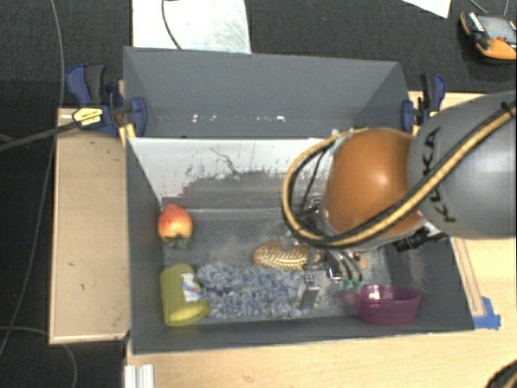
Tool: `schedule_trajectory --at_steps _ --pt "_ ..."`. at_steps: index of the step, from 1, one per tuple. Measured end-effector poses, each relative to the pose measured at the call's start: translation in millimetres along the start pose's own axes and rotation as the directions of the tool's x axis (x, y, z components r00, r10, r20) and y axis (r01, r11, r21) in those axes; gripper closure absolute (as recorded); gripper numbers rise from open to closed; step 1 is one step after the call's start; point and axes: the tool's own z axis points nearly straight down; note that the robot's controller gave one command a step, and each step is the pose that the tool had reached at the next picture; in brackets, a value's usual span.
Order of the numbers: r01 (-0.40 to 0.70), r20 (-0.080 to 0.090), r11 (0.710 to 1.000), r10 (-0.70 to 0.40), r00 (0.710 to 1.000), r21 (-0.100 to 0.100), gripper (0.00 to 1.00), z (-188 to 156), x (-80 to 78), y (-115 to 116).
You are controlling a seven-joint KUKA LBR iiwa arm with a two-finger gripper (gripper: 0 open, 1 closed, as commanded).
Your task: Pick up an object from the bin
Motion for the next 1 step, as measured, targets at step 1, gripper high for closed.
schedule_trajectory --at_steps 1 --pt "-0.006 0.007 1.0 0.006 1.0 -0.001 0.0 -2.9 -1.8 -0.4"
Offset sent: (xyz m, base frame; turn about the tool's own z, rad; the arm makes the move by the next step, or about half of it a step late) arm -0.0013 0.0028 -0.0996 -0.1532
